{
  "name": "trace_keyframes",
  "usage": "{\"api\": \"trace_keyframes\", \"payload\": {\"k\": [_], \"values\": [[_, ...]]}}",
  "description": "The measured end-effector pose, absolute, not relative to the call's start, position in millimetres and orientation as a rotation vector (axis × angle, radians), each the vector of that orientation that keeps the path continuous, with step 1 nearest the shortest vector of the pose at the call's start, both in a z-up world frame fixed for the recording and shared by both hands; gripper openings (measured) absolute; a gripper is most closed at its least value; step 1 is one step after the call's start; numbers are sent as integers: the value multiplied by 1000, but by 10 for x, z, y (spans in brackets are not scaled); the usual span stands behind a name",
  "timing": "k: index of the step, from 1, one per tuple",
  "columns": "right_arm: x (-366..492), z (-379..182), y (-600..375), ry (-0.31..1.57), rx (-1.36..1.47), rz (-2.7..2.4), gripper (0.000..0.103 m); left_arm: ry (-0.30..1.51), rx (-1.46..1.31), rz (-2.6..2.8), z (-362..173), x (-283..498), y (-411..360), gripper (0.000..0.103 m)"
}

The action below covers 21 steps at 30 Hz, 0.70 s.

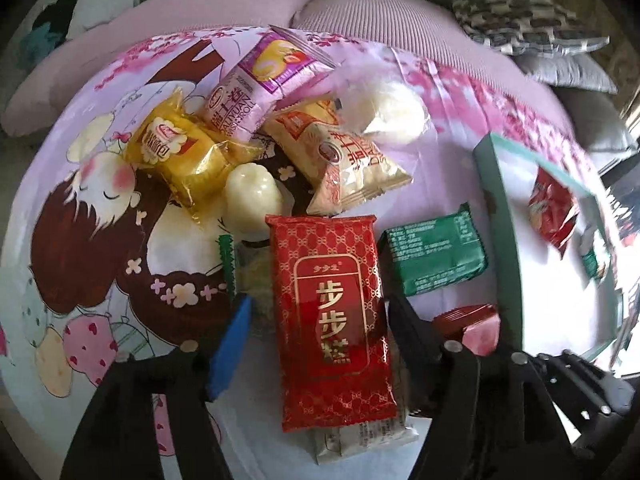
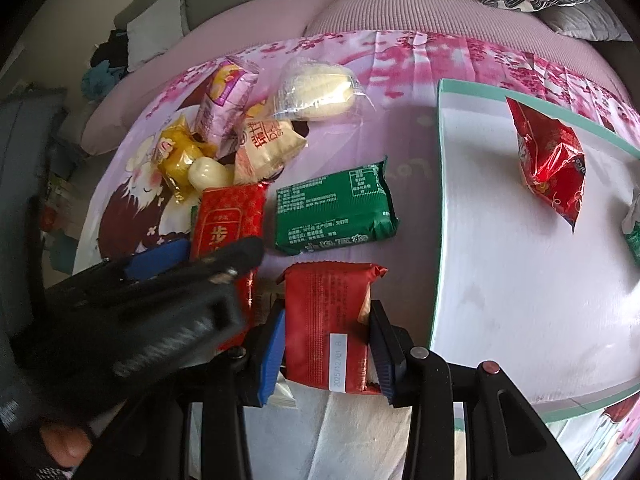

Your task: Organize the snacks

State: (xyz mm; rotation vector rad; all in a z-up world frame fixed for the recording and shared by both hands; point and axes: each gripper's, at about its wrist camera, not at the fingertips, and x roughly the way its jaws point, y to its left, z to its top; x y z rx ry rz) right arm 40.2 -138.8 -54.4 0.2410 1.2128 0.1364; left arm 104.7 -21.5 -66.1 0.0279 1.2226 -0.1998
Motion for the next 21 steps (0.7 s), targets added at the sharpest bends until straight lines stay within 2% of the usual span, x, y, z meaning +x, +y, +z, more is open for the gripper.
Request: {"api": "trace_keyframes", "payload": {"k": [6,7,9,12,21], "values": [[407,-598,-1352,1234,214,121,42,1285,67,-137,-886,1100,-233,76],[409,-604,-1352,1235,216,123,42,1282,56,-140,-880,1091,-218,74],[407,-605,-1356,1233,221,122,42,1273,45,-141,-853,1062,-195,60],[405,-628,-1363,1239,224,122,42,1263,36,-140,-819,1000,-146,56],[401,-635,-1390,1241,235,121,42,1191,-98,-123,-621,830,249,54]]}}
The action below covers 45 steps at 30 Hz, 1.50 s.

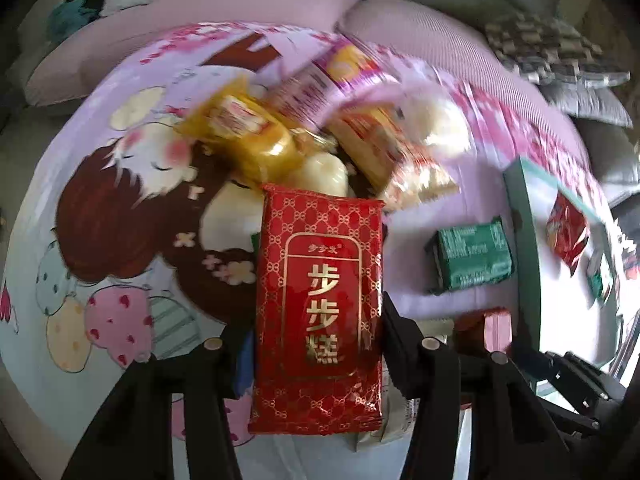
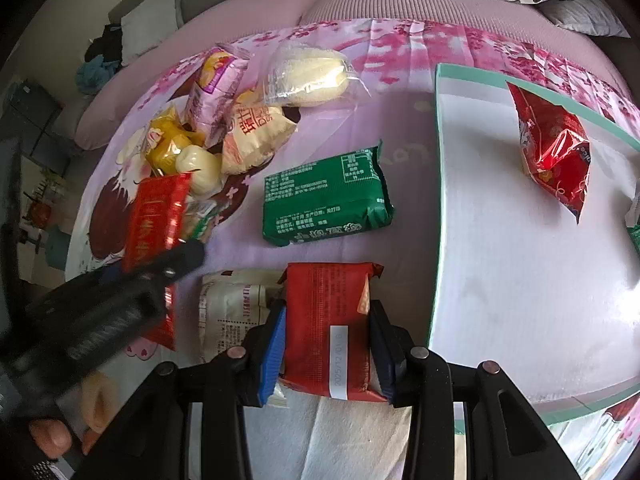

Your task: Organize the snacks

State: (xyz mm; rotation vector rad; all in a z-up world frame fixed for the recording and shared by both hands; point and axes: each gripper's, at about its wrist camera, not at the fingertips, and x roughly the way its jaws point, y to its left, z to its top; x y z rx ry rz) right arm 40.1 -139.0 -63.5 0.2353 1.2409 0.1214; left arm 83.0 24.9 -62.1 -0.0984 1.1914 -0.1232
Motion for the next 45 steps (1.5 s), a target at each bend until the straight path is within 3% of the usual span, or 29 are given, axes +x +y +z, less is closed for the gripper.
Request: {"api": "trace_keyframes", "payload": {"k": [10,13,19,22,24,30,31,32,33,38,45], "values": [[393,-559,-1433,1218,245,116,42,1120,-176,-98,-428,795,529,54],[388,-520,-1435,1207,246,122,42,1075,-175,-103,-273,763,540,44],[399,-519,-1408,1211,243,128,42,1095,-160,-101,-296,846,454,43],[411,-542,-1406,1217,243,124,42,1131,-170,-107,-435,888,429,45],[411,-545,-1408,1217,244,126,42,1161,-161,-132,-507,910,374,58],[413,-557,-1421,1224,254,124,42,1194,-169,-126,-592,869,390,59],[409,-554,-1422,1224,253,125,42,1194,-193,-140,-587,855,418,56],[409,-550,-1418,1223,252,127,42,1191,-243,-184,-579,834,444,42],[408,-544,-1415,1222,252,129,42,1192,-294,-227,-579,818,461,36],[399,-523,-1417,1216,258,132,42,1175,-413,-322,-568,839,454,30],[409,-570,-1455,1233,276,133,42,1236,-364,-290,-778,1067,275,30]]}}
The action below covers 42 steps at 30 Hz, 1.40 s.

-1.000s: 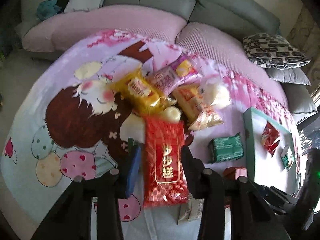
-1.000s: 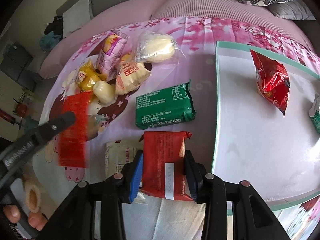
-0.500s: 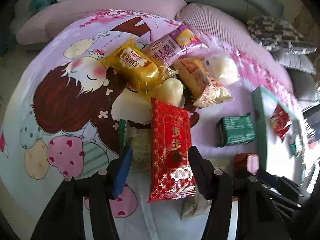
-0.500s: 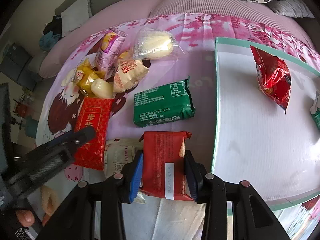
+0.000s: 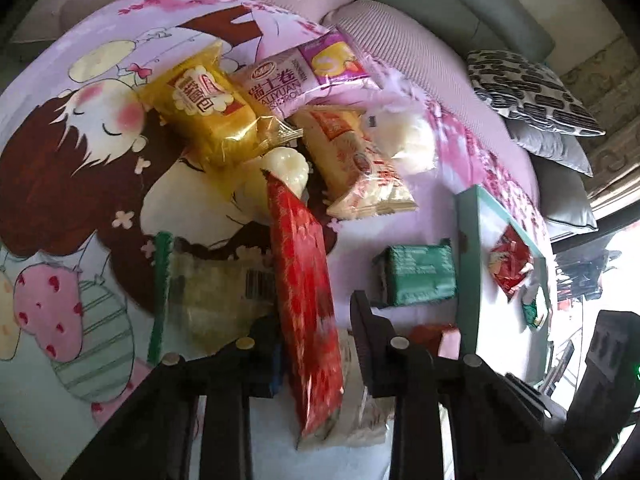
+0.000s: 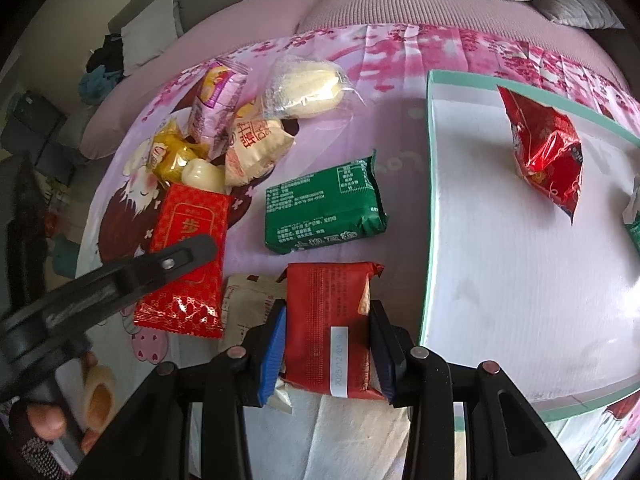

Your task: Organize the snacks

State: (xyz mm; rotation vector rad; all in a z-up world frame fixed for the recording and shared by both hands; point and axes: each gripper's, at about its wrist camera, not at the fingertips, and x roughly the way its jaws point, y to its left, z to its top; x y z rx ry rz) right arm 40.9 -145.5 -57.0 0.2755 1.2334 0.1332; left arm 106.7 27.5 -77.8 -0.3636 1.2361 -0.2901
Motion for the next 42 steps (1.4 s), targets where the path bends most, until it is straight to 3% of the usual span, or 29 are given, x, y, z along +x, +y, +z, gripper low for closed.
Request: {"api": "trace_keyframes", "payload": {"k": [3,9,25,42], "values": [[427,-601,-1483,1240,280,133,42,1223,-342,-285,-802,1130,226,29],[441,-618,-1505,1239,283,136,42,1193,-358,-303,-763,1124,207,10],[332,-241,-1561,1133,311,153,42,1050,-363,-379,-247,924,202,10],[119,-162,-3115,1028,519,-284,42,1090,-135,-643,22,766,-1085,10]]}}
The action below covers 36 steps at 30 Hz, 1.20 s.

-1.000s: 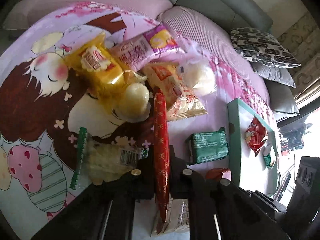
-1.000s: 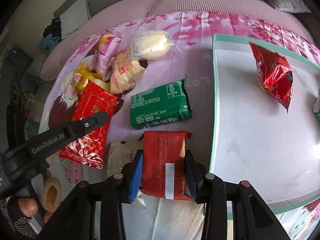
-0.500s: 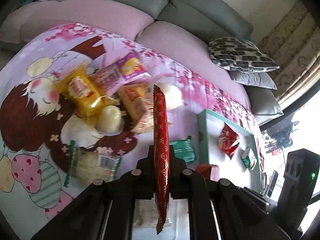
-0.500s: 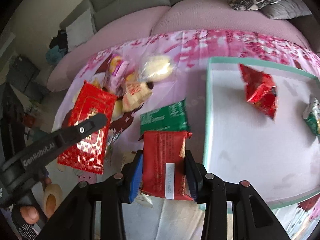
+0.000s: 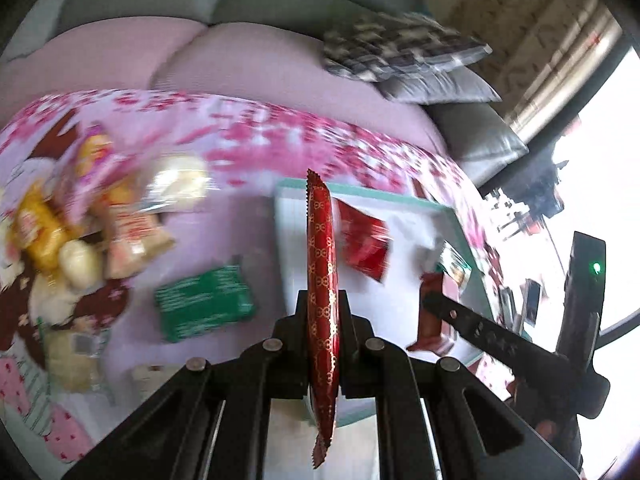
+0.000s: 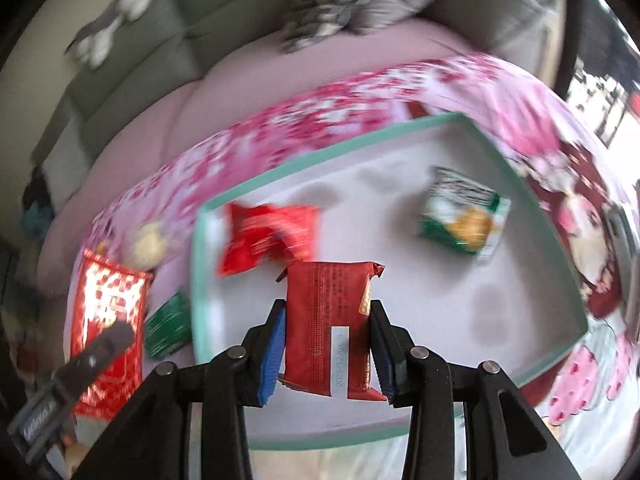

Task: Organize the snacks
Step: 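Carry both packs over the tray and open both tools to release them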

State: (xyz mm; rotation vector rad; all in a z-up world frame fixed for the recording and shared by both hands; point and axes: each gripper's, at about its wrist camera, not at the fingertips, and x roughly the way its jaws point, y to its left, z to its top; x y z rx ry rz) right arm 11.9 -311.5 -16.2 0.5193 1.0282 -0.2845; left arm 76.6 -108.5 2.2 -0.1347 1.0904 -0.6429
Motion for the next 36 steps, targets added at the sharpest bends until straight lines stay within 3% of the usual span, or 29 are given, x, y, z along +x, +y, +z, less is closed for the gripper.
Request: {"api": "trace_keyframes", "payload": {"k": [12,25,28,30,35,36], "values": [[-250,-382,-3974,1016,655,-536,42,1155,-57,-846,-214,661,-2113,10],[-291,-421,-4043,1016,662,-576,43,1160,-68,-833,-356,677,-2113,14],[-276,-419,-4044,1017,648,-586,47,1141,-56,-810,-306,677,-2082,29],[-268,-397,-4028,1012,632,-590,53,1121,-47,-798,-252,666,-2044,49],[-251,-342,-3982,994,602,-581,66,1039,-34,-721,-73,667,-1899,73],[-241,-343,-3972,994,602,-575,69,1011,-3,-665,-34,677,-1853,74]]}}
